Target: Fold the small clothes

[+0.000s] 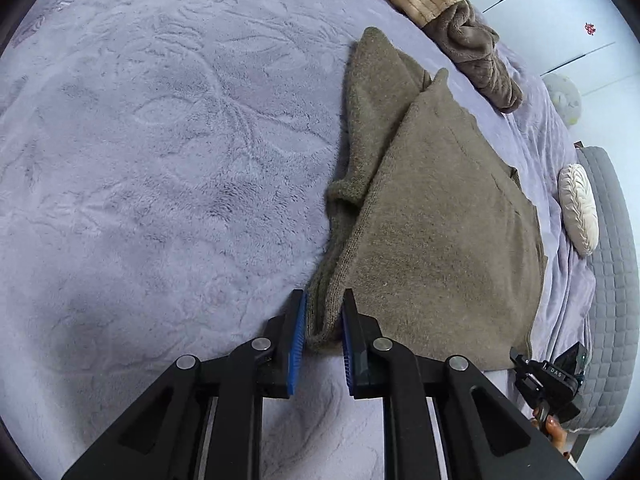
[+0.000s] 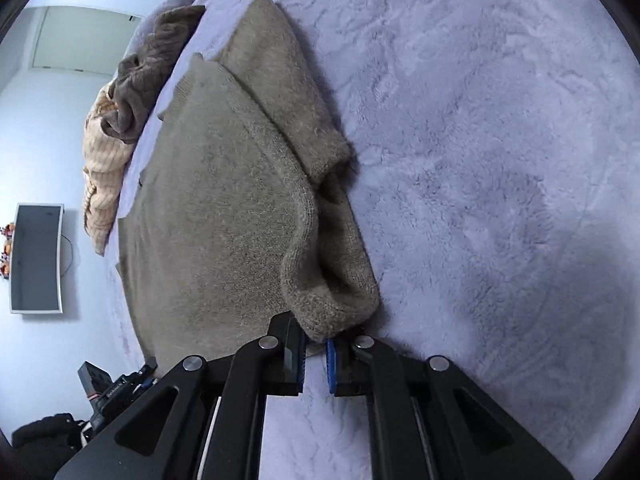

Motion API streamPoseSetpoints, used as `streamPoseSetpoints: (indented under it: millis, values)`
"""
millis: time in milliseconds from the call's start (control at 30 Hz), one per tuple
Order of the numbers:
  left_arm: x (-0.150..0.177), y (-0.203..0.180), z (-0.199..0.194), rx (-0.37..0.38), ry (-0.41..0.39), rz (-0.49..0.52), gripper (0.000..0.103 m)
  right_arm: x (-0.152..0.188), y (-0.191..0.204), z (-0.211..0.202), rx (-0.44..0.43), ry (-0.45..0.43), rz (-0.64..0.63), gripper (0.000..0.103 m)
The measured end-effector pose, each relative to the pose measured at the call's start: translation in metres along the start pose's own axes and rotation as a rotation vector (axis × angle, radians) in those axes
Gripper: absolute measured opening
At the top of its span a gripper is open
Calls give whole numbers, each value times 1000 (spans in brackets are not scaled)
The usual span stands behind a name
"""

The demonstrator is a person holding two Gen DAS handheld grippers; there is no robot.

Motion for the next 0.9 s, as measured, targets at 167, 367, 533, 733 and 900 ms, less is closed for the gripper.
streamPoseSetpoints:
  millis: [167, 367, 533, 733, 900]
  values:
    - [1, 11, -17, -76, -28, 40, 19, 3, 3, -1, 4, -4, -6, 8]
    - [8, 23, -26, -136, -17, 56, 19, 20, 21, -12, 19, 18, 9, 13]
    - [15, 18, -26, -186, -9, 108, 19, 56, 60, 0, -33, 105, -30, 13]
    - [19, 16, -39, -228, -68, 139, 102, 102, 99, 46, -57, 225, -79, 48]
    - [19, 25, -40, -231, -55, 109, 102, 133, 126, 79, -83, 312, -113, 58]
Point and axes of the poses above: each gripper's, at about its wrist camera, not at the fingertips, and z roughly the way its jaws point, y to its left, x to its underside, the point moved 8 cm from there along z, roughly the way its jaws point, and after that the axes turned 15 degrees about -x, right-handed, at the moved point
